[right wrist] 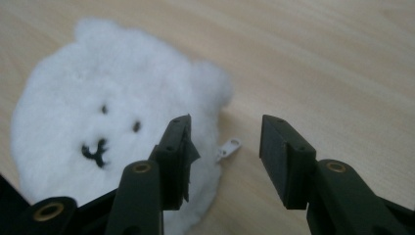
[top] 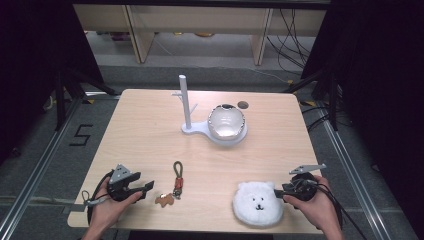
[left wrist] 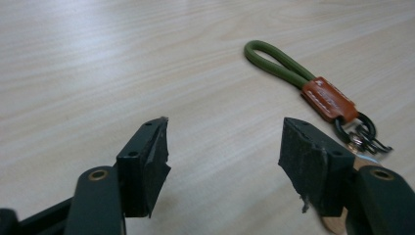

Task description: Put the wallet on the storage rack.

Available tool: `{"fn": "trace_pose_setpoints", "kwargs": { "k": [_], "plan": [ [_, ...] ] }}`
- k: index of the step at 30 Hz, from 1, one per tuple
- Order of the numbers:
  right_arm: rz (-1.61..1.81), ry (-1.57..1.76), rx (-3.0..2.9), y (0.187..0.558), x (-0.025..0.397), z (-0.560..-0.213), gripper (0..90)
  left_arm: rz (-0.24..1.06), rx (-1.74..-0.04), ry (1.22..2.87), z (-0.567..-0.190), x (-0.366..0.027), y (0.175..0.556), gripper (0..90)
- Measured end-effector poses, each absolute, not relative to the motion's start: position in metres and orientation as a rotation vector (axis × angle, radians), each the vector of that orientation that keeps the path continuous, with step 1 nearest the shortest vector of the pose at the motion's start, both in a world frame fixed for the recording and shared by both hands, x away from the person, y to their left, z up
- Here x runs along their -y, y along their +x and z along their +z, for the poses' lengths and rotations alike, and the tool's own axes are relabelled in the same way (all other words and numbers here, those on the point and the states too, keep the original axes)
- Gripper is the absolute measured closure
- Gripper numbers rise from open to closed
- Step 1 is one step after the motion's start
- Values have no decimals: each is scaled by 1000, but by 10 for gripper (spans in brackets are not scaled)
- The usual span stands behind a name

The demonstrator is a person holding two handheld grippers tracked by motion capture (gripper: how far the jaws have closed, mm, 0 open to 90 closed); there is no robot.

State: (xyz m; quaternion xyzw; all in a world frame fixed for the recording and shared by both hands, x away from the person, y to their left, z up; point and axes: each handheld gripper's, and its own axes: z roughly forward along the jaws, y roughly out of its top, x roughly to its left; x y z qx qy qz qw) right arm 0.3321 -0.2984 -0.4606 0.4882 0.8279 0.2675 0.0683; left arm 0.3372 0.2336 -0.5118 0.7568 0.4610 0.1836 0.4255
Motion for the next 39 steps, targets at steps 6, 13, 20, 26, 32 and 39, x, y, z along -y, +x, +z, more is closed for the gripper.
{"fn": "trace_pose_setpoints", "kwargs": {
  "k": [6,13,20,26,32,39],
  "plan": [
    [717,1506,-2614,342,298,-458,544,498,-1161,1893,-511,-231,342,323],
    [633,1530,-2693,350,292,-452,545,525,-1146,1875,-509,-233,345,319],
    [519,1544,-2755,359,281,-452,524,514,-1147,1860,-516,-235,344,321],
    [482,1576,-2756,362,278,-457,497,504,-1142,1857,-518,-235,346,321],
    [430,1624,-2768,365,274,-462,449,498,-1140,1856,-519,-235,345,324],
    [424,1604,-2797,367,269,-464,444,517,-1140,1864,-519,-235,344,326]
  ]
}}
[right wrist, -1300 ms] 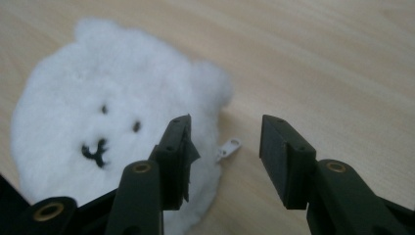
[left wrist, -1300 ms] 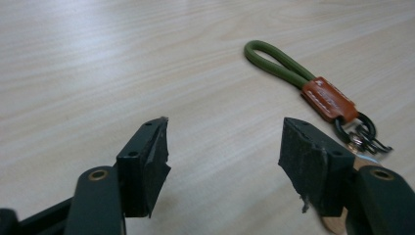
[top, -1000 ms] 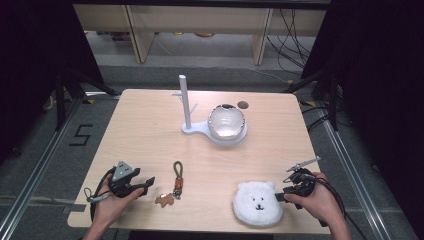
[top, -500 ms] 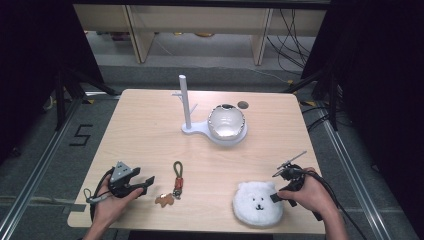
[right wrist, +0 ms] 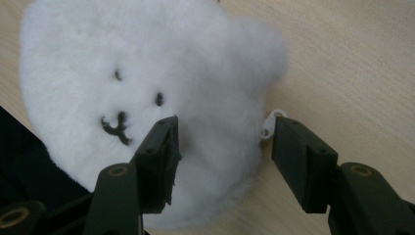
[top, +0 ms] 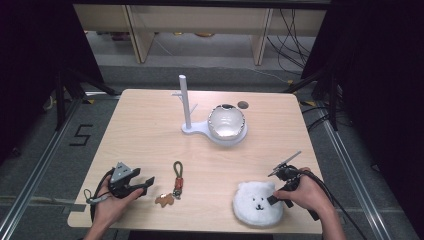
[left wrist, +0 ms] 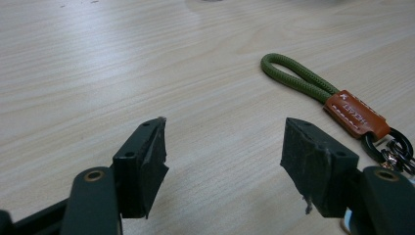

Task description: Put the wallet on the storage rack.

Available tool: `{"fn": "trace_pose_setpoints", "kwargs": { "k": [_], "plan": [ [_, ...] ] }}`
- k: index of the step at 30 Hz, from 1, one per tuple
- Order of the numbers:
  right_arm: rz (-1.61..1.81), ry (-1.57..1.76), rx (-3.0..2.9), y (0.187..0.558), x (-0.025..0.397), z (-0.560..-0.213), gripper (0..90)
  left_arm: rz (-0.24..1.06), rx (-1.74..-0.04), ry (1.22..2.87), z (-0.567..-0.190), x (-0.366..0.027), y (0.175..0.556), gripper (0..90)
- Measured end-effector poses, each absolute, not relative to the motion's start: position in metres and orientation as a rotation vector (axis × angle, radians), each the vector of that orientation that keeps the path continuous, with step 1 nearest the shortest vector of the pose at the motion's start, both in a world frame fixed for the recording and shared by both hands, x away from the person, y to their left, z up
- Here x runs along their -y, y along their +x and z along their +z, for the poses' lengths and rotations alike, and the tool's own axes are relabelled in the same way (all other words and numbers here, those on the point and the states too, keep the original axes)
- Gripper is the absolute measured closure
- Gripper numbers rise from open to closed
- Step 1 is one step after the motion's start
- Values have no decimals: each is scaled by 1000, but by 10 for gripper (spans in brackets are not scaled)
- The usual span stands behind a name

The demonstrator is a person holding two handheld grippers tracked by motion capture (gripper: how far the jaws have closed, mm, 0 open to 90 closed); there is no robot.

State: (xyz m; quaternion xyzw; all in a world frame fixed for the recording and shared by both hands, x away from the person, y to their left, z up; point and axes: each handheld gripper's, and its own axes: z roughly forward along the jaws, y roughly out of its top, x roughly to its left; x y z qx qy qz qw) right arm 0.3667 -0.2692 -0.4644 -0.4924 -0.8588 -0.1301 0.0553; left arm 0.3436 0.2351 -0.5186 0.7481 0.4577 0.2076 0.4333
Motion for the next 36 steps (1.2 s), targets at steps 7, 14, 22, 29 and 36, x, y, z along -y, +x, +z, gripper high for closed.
{"fn": "trace_pose_setpoints", "kwargs": {
  "k": [7,14,22,29,36],
  "plan": [
    [-367,-1538,2583,373,266,-461,438,520,-1135,1866,-518,-235,344,327],
    [-364,-1484,2621,377,264,-468,507,518,-1129,1860,-518,-234,344,328],
    [-424,-1396,2710,368,260,-467,715,520,-1135,1854,-518,-237,344,329],
    [-532,-1399,2743,356,261,-462,762,523,-1148,1859,-518,-237,344,331],
    [-630,-1385,2747,347,260,-451,764,519,-1141,1854,-518,-237,344,333]
  ]
}}
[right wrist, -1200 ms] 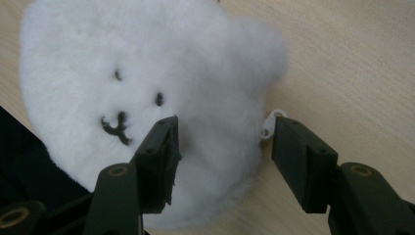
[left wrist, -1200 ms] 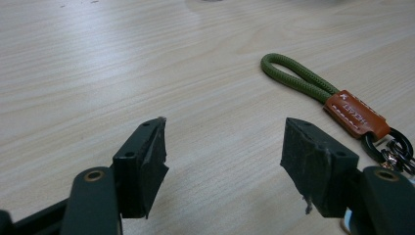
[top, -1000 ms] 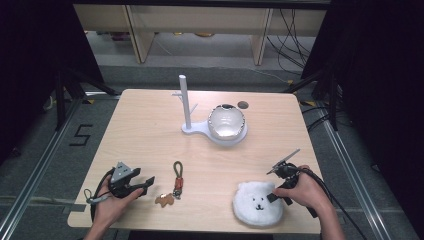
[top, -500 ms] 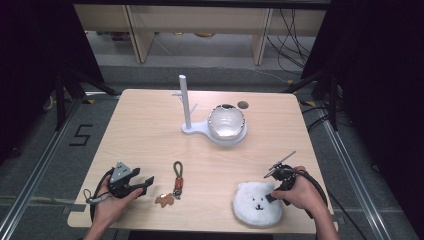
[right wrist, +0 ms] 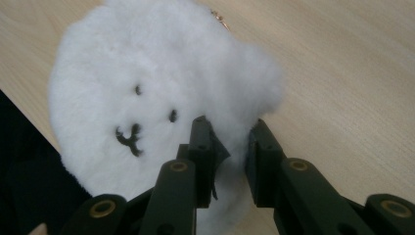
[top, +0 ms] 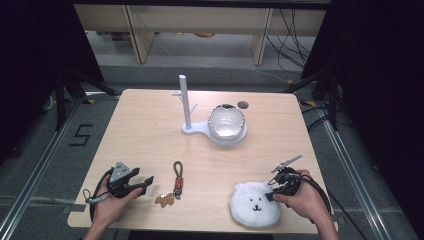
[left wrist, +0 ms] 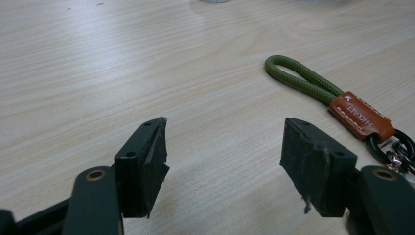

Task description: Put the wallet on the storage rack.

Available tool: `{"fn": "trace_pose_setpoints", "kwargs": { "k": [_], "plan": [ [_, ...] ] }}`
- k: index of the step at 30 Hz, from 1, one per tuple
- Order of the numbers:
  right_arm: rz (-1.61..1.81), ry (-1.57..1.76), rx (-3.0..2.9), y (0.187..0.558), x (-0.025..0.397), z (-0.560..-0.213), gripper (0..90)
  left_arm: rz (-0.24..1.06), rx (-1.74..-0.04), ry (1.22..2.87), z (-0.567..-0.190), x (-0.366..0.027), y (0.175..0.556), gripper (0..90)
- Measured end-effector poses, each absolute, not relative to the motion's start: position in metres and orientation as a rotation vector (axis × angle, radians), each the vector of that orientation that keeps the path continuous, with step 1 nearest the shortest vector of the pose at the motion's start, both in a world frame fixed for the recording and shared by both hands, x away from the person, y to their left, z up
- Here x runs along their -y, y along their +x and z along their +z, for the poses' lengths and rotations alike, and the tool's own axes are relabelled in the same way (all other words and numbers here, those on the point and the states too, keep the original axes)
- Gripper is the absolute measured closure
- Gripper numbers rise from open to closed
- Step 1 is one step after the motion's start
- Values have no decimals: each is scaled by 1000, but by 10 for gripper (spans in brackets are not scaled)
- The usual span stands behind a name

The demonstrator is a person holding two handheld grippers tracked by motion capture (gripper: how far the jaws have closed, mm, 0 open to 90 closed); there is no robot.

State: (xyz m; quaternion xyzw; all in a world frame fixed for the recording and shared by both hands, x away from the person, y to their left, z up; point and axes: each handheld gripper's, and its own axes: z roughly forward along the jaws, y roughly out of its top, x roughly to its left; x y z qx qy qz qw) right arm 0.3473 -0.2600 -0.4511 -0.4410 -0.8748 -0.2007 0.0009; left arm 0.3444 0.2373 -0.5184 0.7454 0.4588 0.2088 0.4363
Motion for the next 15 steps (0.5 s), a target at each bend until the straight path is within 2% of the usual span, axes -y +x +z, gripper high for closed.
{"fn": "trace_pose_setpoints", "kwargs": {
  "k": [15],
  "plan": [
    [-862,-1398,2804,342,256,-427,767,528,-1144,1863,-519,-237,344,333]
  ]
}}
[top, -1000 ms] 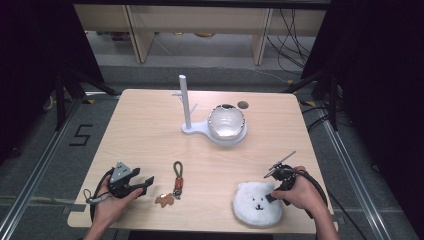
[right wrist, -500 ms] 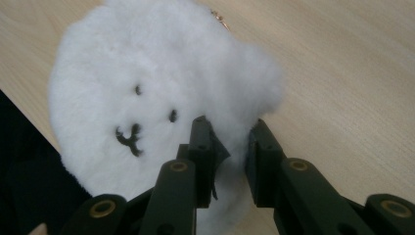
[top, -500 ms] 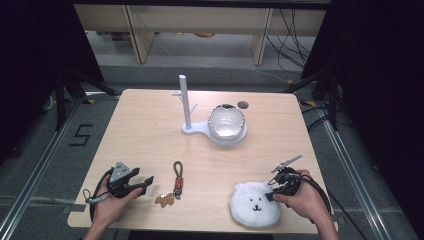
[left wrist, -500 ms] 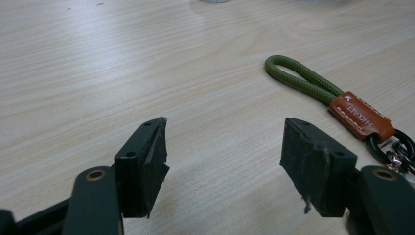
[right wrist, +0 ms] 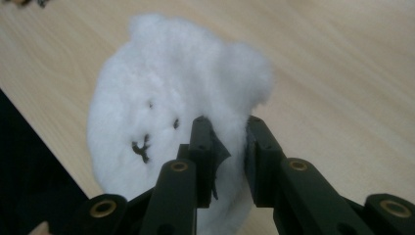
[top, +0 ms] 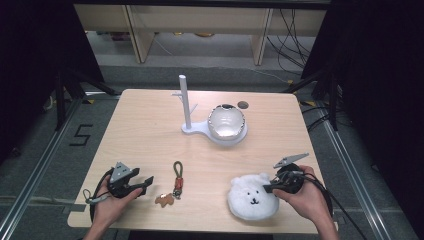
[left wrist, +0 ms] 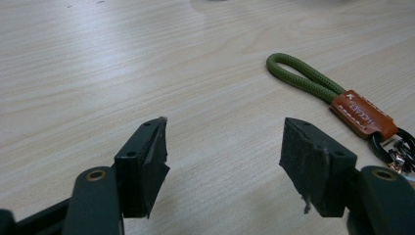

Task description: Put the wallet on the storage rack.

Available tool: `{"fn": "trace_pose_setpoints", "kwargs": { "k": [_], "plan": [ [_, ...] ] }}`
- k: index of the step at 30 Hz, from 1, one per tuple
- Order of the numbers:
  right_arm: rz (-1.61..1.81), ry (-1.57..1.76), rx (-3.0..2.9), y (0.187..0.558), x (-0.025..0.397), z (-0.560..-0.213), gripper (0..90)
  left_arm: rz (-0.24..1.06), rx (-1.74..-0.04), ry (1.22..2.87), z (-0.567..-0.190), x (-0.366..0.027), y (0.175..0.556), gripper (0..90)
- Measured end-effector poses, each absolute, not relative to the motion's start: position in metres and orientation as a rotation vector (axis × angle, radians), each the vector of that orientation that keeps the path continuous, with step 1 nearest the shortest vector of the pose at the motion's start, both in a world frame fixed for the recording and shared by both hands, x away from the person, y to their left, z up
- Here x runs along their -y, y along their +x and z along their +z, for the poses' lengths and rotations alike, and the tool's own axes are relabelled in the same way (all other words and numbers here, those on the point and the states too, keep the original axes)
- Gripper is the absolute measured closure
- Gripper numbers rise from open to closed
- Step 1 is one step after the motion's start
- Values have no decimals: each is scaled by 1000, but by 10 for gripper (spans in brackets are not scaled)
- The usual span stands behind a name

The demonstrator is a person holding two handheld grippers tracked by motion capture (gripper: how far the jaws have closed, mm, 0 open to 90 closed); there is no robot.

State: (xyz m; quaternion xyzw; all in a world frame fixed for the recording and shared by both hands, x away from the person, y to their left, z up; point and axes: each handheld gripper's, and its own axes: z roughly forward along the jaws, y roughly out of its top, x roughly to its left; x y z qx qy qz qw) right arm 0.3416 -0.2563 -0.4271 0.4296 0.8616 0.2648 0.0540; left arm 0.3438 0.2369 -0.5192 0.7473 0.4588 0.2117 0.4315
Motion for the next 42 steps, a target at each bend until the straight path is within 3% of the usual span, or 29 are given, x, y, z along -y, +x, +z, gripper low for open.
{"fn": "trace_pose_setpoints", "kwargs": {
  "k": [10,42],
  "plan": [
    [1011,1245,-2408,341,258,-408,770,527,-1149,1856,-520,-237,343,335],
    [1158,1212,-2204,360,250,-391,790,610,-1116,1771,-520,-239,342,346]
  ]
}}
